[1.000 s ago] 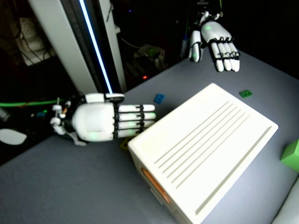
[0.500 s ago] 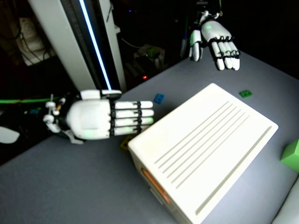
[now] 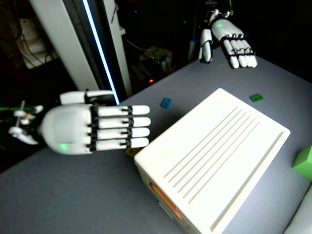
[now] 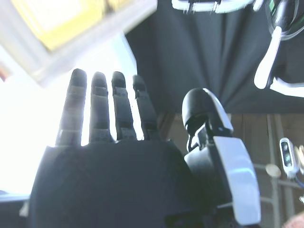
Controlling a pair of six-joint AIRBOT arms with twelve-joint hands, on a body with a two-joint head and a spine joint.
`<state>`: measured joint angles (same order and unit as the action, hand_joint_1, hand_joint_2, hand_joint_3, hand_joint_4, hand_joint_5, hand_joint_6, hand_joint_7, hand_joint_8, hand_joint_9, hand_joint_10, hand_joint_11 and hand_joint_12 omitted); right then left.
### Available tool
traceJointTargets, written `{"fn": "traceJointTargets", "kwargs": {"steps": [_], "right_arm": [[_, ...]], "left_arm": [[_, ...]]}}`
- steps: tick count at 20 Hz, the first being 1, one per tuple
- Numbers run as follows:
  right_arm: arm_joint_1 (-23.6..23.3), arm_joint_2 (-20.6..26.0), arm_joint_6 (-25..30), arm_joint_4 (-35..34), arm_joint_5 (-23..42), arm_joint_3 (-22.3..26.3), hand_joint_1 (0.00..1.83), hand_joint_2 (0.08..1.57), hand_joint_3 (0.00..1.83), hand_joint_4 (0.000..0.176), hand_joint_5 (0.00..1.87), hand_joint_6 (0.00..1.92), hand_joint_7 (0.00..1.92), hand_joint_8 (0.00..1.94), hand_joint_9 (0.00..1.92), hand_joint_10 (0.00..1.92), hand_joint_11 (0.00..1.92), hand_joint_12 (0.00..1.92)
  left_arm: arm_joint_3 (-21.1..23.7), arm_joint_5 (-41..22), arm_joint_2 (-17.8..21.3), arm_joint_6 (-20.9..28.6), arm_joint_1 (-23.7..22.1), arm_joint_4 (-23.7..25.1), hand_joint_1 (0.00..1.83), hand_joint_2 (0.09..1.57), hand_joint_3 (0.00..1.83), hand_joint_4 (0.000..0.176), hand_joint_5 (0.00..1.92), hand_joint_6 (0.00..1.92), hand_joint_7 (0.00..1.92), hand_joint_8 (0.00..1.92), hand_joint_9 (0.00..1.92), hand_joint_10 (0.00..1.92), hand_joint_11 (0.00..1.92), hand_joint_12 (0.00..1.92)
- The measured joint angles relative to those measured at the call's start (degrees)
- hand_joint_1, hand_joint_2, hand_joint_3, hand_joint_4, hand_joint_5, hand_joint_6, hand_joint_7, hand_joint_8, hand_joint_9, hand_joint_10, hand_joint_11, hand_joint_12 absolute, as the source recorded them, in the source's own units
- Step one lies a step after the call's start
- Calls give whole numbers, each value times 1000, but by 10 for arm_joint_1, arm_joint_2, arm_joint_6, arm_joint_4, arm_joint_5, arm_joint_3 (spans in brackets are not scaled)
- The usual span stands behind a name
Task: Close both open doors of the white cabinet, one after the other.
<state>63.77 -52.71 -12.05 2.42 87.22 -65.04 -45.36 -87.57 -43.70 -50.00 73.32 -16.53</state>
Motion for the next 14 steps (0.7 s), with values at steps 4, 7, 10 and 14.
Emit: {"fn": "traceJointTargets", "kwargs": {"steps": [4,7,10,14], "right_arm": [[0,0,-1,-34,50,-6,48,1357,0,54,195,10,105,7,22,4,26,0],[0,1,-15,-50,68,-7,205,1426,10,0,210,8,101,8,38,9,35,13],[0,1,-20,-62,68,-13,490,1431,0,6,223,4,85,10,41,9,35,13],[0,1,-22,-92,68,-20,860,1294,0,0,198,2,183,5,131,7,114,7]], "left_arm": [[-8,-24,-1,3,-14,-2,0,1517,13,0,16,4,0,0,0,0,0,0],[-12,-38,-5,6,-26,-4,0,1544,44,6,0,0,0,0,0,0,0,0],[-25,-44,-16,12,-46,0,0,1569,74,0,0,0,0,0,0,0,0,0],[-37,-46,-20,38,-53,5,0,1536,1,0,2,0,48,0,9,0,7,6]]}}
